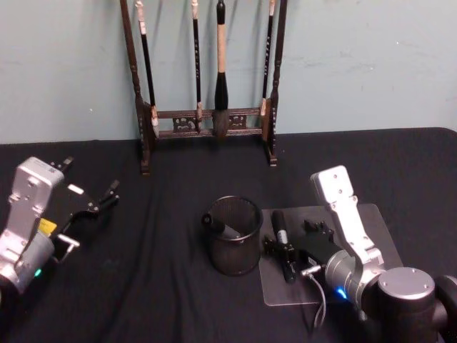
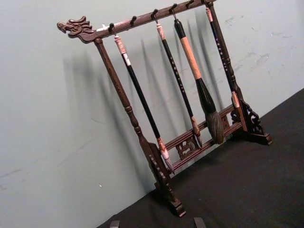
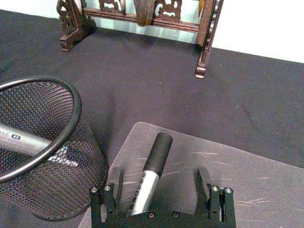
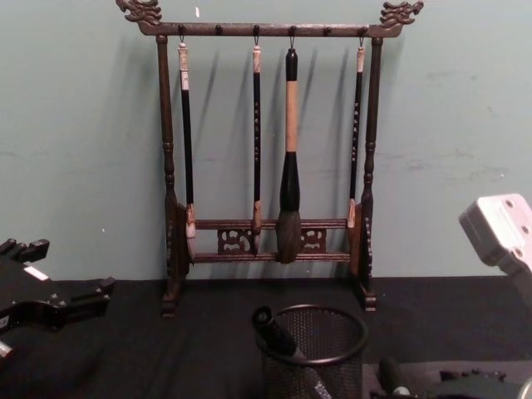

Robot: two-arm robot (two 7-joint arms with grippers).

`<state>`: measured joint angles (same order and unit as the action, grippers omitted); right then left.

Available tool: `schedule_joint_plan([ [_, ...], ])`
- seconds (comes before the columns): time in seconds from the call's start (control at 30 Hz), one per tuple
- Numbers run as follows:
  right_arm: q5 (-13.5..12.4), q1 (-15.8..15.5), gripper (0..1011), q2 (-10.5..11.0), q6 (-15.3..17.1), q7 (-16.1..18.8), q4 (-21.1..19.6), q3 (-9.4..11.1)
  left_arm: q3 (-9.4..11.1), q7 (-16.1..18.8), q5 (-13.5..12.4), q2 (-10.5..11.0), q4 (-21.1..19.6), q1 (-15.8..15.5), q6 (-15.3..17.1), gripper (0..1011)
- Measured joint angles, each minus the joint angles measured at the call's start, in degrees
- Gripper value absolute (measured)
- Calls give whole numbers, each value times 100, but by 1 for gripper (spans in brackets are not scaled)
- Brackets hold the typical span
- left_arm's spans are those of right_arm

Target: Pick up the water-based marker from the table and place it into the pen holder.

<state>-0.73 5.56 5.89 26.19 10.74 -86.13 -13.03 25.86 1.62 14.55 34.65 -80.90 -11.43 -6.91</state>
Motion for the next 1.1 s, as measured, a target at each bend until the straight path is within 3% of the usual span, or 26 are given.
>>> schedule_joint_plan([
  [0.8, 89, 12, 1002, -34, -21, 38, 73, 24, 0, 0, 0, 0, 0, 0, 0, 1009],
  [1.1, 86, 7, 813, -34, -21, 34, 68, 22, 0, 0, 0, 0, 0, 0, 0, 1009],
])
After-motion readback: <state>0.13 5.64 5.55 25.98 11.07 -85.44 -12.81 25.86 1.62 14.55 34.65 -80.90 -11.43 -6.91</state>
